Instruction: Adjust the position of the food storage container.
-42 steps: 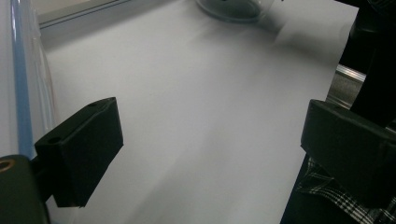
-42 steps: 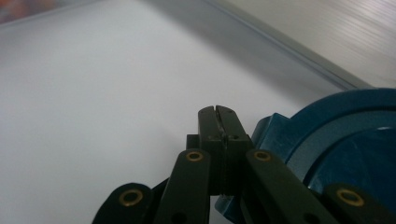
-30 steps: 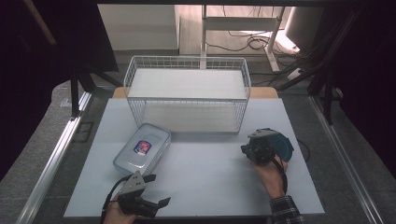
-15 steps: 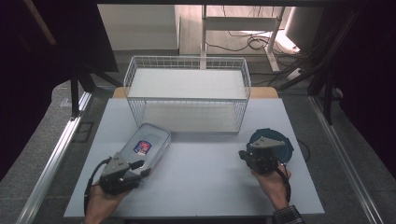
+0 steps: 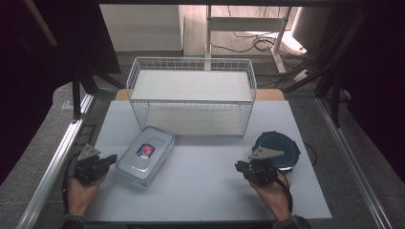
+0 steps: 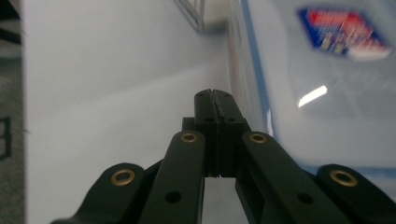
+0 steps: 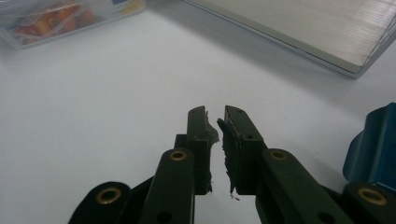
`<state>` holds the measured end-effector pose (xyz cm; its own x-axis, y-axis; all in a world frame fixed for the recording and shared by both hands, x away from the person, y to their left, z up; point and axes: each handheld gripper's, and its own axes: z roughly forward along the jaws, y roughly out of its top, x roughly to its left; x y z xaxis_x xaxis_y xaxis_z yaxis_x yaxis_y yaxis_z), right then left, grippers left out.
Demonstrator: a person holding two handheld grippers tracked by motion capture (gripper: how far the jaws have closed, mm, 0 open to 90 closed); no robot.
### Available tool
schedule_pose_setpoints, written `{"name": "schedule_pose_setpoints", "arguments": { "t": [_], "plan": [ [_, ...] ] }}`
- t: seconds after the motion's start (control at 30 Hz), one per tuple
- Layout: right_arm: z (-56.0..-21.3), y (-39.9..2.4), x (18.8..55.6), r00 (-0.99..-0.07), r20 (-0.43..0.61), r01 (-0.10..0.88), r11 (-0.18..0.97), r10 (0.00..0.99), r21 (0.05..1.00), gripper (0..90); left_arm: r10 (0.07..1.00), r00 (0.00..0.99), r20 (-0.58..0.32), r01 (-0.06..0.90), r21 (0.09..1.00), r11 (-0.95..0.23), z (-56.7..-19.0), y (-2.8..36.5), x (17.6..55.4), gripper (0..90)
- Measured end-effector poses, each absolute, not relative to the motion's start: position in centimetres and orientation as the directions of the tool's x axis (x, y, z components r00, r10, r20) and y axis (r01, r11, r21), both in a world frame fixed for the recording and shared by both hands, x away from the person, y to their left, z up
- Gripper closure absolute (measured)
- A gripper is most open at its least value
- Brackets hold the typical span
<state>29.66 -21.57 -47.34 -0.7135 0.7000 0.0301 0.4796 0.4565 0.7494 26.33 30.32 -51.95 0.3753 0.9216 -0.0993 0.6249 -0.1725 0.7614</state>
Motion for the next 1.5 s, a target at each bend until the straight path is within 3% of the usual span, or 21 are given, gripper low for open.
{"name": "schedule_pose_setpoints", "arguments": {
  "t": [0.33,0.57,0.73,0.8,0.93,1.03,1.13,1.33,1.5],
  "plan": [
    [-47.4,-21.8,29.3,-0.720,0.052,0.482,0.445,0.692,0.755,80.9,0.832,0.520,-0.190,0.626,0.748,-0.221,-51.9,27.6,25.0,90.0],
    [-47.4,-21.9,29.2,-0.719,0.046,0.487,0.455,0.694,0.745,80.9,0.737,0.650,-0.184,0.612,0.702,-0.365,-51.9,22.7,24.0,90.0],
    [-47.6,-21.9,29.2,-0.718,0.051,0.493,0.455,0.694,0.742,84.1,0.606,0.763,-0.224,0.551,0.716,-0.429,-51.4,17.4,24.2,89.9],
    [-47.6,-21.8,29.2,-0.720,0.047,0.493,0.463,0.692,0.736,85.6,0.593,0.782,-0.194,0.530,0.707,-0.468,-51.2,16.6,24.5,89.9],
    [-47.5,-21.6,29.0,-0.728,0.050,0.489,0.467,0.684,0.737,88.7,0.639,0.744,-0.197,0.553,0.717,-0.423,-50.8,18.5,25.1,90.0],
    [-47.6,-21.0,29.1,-0.736,0.082,0.505,0.464,0.672,0.728,89.6,0.768,0.611,-0.193,0.590,0.758,-0.279,-50.1,22.8,26.8,90.0],
    [-47.7,-19.9,28.9,-0.760,0.122,0.507,0.465,0.639,0.725,89.7,0.821,0.535,-0.199,0.610,0.763,-0.213,-50.4,24.6,28.9,90.0],
    [-48.2,-17.6,28.2,-0.806,0.142,0.488,0.509,0.575,0.709,89.7,0.805,0.543,-0.238,0.635,0.744,-0.208,-51.8,23.8,31.9,89.9],
    [-48.8,-15.9,28.1,-0.827,0.167,0.484,0.527,0.537,0.699,89.6,0.801,0.557,-0.220,0.634,0.736,-0.239,-51.8,23.0,31.5,90.0]
  ]
}}
